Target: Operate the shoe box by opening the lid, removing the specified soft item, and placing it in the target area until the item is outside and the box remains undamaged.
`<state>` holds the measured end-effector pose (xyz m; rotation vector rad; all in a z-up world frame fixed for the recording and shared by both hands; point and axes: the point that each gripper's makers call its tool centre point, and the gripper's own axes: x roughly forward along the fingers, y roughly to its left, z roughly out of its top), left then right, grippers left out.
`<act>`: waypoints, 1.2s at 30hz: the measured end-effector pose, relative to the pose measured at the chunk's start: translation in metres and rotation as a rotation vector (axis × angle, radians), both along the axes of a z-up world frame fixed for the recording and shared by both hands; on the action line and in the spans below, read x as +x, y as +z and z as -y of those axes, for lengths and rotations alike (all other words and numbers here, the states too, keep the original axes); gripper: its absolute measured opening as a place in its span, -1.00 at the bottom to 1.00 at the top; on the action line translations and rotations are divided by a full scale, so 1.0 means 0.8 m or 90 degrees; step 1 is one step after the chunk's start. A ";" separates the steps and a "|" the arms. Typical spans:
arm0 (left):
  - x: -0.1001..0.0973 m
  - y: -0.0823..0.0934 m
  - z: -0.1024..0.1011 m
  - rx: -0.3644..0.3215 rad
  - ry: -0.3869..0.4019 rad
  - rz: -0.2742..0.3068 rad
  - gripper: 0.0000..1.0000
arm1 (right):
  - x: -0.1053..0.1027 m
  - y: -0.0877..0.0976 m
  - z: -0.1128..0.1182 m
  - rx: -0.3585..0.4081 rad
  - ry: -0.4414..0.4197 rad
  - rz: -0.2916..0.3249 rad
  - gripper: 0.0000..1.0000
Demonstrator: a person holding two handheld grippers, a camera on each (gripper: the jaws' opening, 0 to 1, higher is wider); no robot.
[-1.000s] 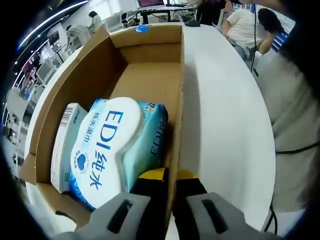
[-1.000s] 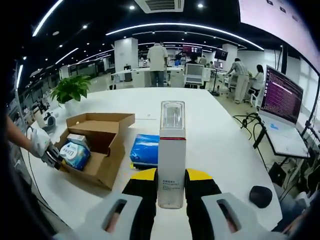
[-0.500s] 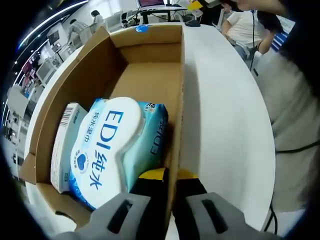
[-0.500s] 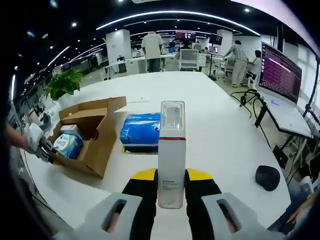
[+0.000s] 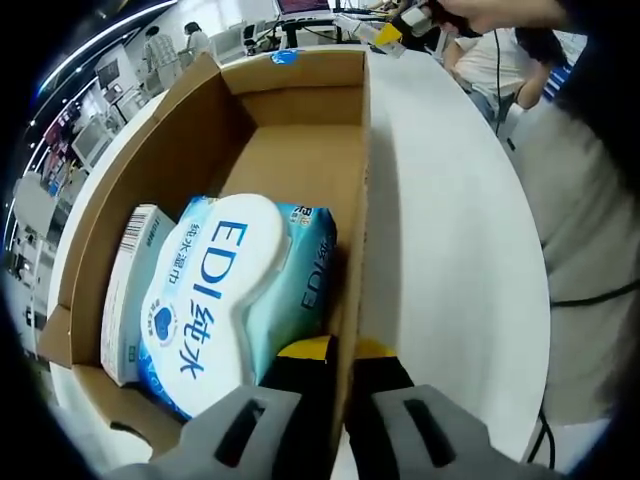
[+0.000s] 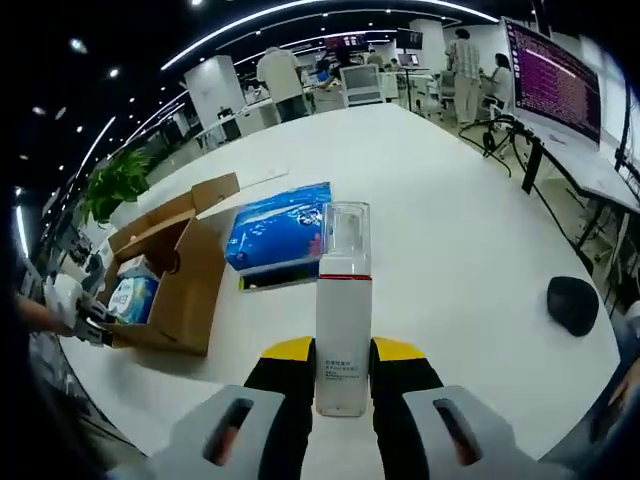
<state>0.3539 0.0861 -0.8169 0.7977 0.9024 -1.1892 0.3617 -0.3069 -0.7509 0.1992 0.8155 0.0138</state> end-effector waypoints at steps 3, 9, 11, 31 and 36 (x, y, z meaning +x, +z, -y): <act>0.000 0.000 0.000 0.000 0.001 0.000 -0.97 | 0.012 0.001 0.011 0.010 -0.014 0.000 -0.65; 0.001 0.000 0.000 0.000 0.001 0.000 -0.97 | 0.031 -0.011 0.019 -0.033 0.028 -0.026 -0.65; 0.001 0.000 0.000 0.000 0.002 -0.001 -0.97 | 0.042 -0.010 0.026 -0.055 0.041 -0.035 -0.65; 0.000 0.000 0.001 0.002 0.005 -0.005 -0.97 | 0.144 -0.014 0.049 -0.081 0.099 -0.099 -0.65; 0.001 0.000 0.000 0.002 0.008 -0.006 -0.97 | 0.155 -0.021 0.046 -0.079 0.107 -0.113 -0.65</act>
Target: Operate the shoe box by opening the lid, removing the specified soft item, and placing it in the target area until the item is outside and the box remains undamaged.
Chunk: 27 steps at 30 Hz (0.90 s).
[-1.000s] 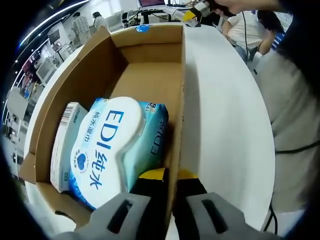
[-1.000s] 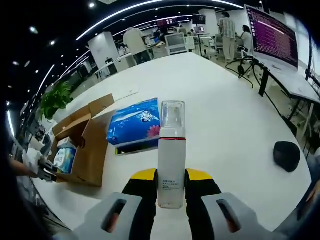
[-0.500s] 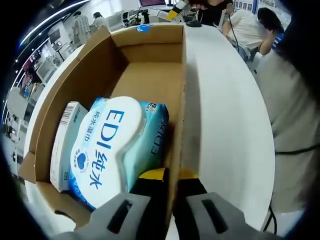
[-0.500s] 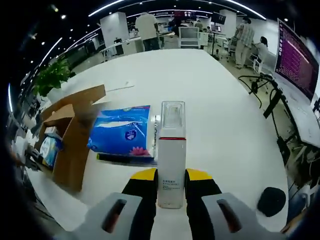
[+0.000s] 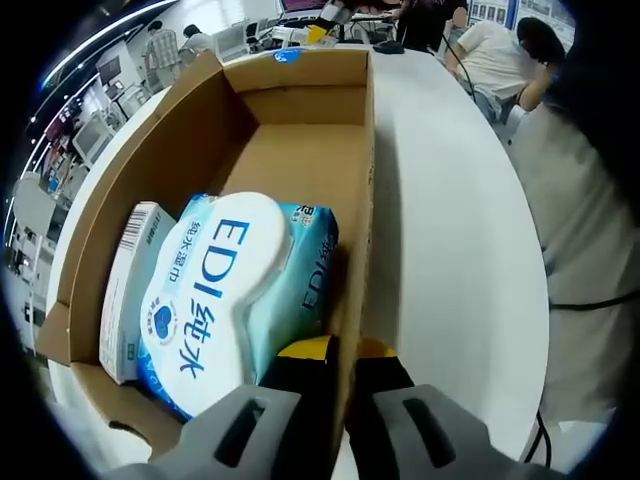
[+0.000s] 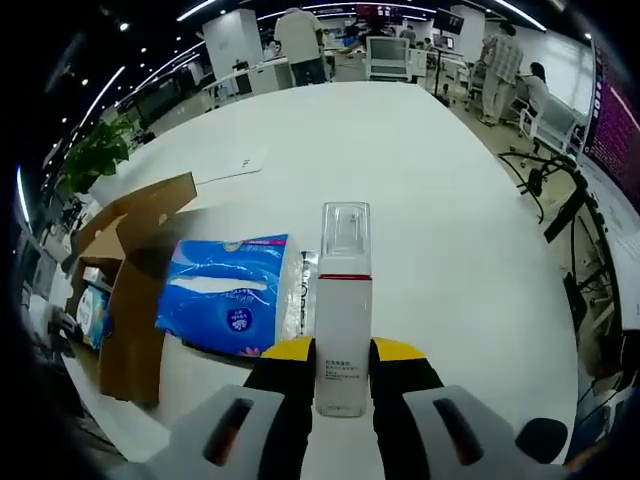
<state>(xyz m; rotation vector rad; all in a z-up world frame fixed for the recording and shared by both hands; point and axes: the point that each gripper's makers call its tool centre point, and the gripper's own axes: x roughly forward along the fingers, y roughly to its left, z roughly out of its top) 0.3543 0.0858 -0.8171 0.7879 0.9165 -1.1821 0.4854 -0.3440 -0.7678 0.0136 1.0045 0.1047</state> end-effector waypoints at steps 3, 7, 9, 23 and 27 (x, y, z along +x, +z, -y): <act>0.000 0.000 0.000 0.000 0.001 0.000 -0.97 | 0.007 -0.008 0.003 -0.001 0.004 -0.011 -0.65; 0.000 0.000 0.000 0.000 0.005 0.001 -0.97 | 0.011 -0.022 0.006 0.002 0.004 -0.040 -0.65; 0.000 0.000 0.000 0.000 0.003 -0.001 -0.97 | 0.011 -0.029 0.009 -0.004 0.002 -0.055 -0.65; 0.000 -0.001 0.000 0.000 0.006 -0.001 -0.97 | 0.020 -0.050 0.003 0.007 -0.011 -0.077 -0.65; 0.000 0.000 0.000 0.000 0.007 -0.001 -0.97 | 0.025 -0.052 0.004 -0.005 0.000 -0.081 -0.64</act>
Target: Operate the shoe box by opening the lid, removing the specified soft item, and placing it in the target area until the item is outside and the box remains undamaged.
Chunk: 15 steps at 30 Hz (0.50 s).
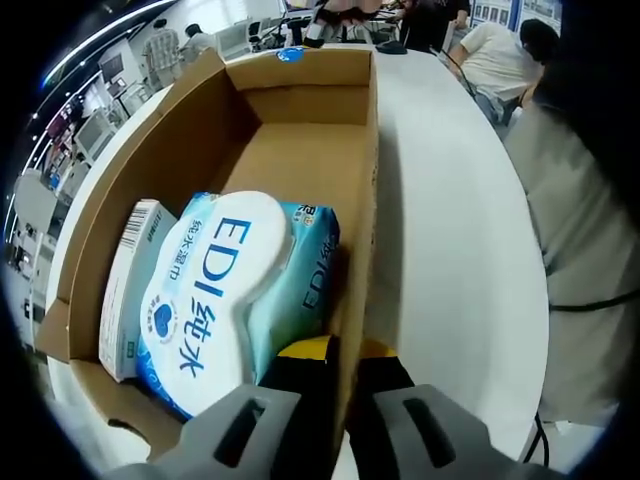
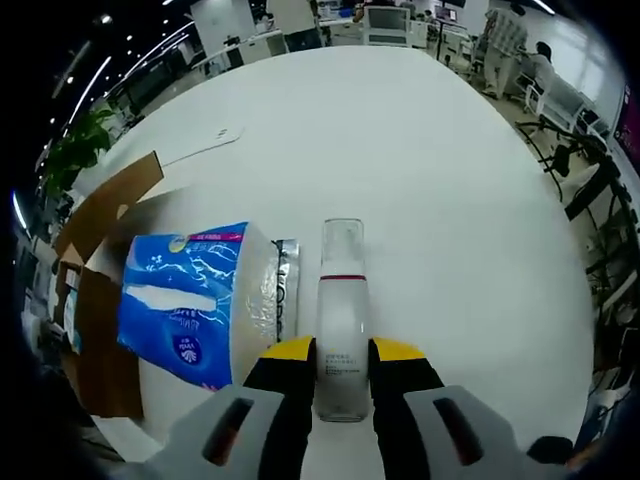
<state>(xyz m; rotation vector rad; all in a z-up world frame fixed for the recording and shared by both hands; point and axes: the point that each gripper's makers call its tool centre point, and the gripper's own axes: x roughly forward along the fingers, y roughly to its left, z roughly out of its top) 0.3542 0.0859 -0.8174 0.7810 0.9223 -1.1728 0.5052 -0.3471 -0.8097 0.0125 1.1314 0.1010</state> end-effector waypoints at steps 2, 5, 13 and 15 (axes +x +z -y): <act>0.000 0.000 0.000 0.000 0.001 0.000 -0.97 | 0.000 0.001 0.001 -0.009 0.004 -0.003 -0.64; 0.000 0.000 0.000 0.000 0.000 0.000 -0.97 | -0.001 0.000 0.003 -0.010 0.005 -0.012 -0.64; 0.000 -0.001 0.000 0.000 0.001 0.000 -0.97 | -0.017 0.011 -0.011 -0.005 -0.007 -0.010 -0.63; 0.000 -0.001 0.000 0.000 0.002 0.001 -0.97 | -0.019 0.014 -0.014 -0.004 -0.010 -0.008 -0.58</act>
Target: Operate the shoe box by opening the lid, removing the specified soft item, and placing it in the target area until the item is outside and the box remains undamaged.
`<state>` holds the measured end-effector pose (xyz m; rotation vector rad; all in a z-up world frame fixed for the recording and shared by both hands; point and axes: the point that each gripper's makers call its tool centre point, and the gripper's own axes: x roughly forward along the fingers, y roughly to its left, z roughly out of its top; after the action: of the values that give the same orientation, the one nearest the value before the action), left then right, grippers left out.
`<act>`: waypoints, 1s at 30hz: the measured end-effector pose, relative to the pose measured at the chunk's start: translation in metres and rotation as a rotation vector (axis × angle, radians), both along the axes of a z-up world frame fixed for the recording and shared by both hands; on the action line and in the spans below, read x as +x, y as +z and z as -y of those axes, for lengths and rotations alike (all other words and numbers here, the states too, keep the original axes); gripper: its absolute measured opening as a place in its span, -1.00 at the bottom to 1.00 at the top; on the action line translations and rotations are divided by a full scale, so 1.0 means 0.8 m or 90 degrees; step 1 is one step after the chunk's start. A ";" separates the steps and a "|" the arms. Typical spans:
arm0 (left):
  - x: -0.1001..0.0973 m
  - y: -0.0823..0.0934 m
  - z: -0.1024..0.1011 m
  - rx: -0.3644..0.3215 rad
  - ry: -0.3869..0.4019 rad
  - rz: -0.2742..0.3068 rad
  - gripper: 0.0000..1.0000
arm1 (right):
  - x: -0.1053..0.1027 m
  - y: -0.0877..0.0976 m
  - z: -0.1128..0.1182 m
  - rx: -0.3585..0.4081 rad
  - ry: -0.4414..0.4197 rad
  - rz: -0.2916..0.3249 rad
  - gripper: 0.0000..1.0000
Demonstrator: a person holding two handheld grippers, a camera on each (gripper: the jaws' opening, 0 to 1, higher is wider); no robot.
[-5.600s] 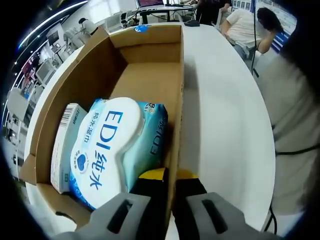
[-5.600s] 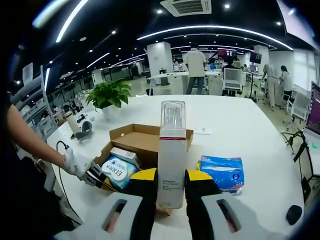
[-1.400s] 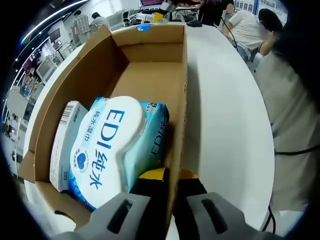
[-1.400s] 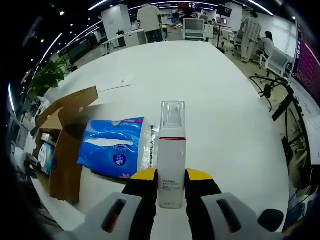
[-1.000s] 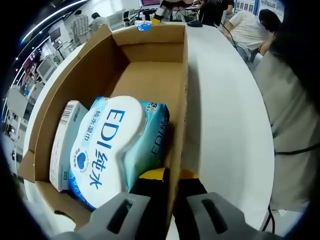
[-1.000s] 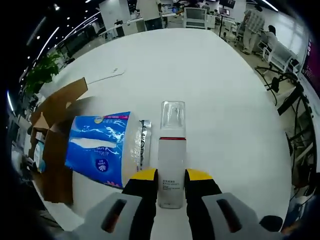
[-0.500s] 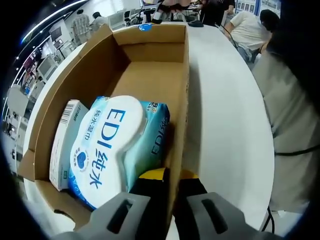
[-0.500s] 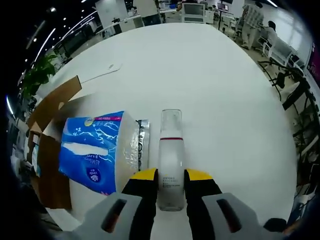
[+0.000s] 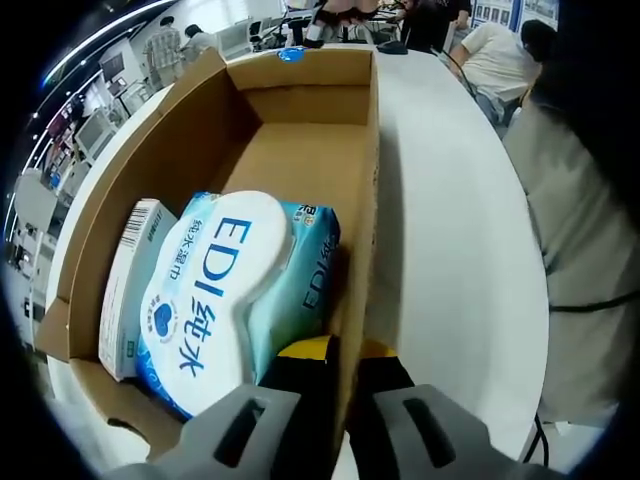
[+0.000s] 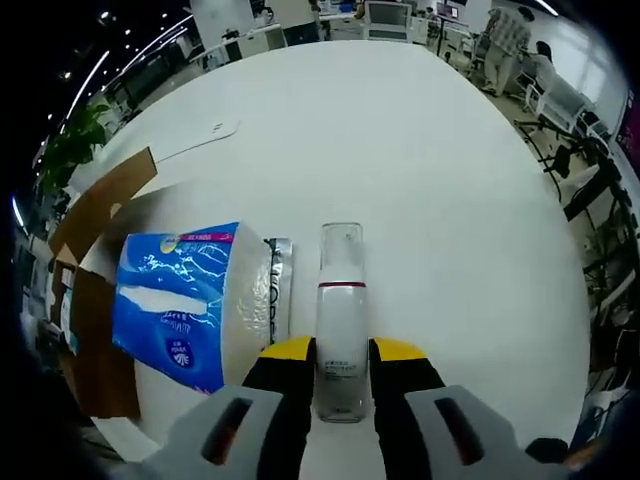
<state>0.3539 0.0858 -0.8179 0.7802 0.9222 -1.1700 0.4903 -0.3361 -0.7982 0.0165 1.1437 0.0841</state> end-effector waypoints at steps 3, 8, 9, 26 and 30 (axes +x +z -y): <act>0.000 0.000 0.000 0.000 0.001 0.000 -0.97 | -0.003 0.004 -0.001 -0.002 -0.001 0.006 -0.58; 0.000 0.000 0.000 0.000 -0.001 -0.001 -0.97 | -0.006 0.014 -0.001 -0.005 -0.007 0.021 -0.54; 0.000 0.000 0.000 0.000 -0.001 -0.001 -0.97 | -0.006 0.016 0.000 -0.005 -0.008 0.024 -0.52; 0.000 0.001 0.000 -0.002 -0.011 0.005 -0.97 | -0.006 0.075 -0.015 0.016 0.003 0.129 -0.34; 0.000 0.001 0.000 -0.002 -0.012 0.006 -0.97 | -0.013 0.084 -0.016 0.021 0.001 0.142 -0.32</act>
<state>0.3539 0.0856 -0.8174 0.7931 0.9062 -1.1837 0.4798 -0.3235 -0.7312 0.0350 0.9189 0.1033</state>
